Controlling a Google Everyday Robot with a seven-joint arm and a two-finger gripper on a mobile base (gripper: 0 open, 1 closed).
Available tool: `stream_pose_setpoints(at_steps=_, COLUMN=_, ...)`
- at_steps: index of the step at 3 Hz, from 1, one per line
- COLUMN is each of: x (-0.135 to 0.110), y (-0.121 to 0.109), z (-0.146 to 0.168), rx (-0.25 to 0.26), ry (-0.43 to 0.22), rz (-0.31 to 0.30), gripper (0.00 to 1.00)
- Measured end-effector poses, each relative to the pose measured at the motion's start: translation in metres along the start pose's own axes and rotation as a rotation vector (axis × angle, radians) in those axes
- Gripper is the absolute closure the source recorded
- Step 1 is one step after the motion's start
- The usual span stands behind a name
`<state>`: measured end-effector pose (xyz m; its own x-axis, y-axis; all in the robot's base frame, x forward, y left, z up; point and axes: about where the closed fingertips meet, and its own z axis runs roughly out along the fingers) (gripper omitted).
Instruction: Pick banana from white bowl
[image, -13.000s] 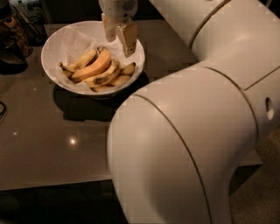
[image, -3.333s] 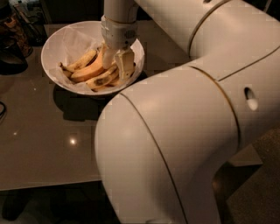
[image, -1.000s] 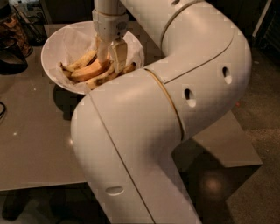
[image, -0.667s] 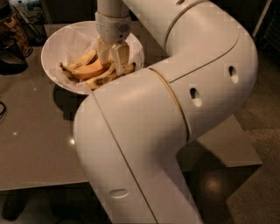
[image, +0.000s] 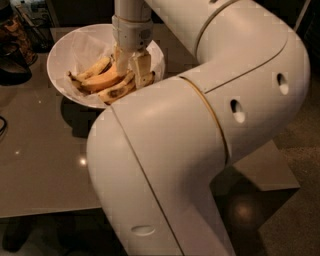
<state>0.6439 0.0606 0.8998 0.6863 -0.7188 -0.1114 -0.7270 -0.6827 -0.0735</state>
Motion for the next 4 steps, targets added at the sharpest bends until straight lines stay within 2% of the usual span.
stream_pose_setpoints(at_steps=4, x=0.003, y=0.0, z=0.011, rx=-0.02, ry=-0.008, rz=0.004, gripper=0.48)
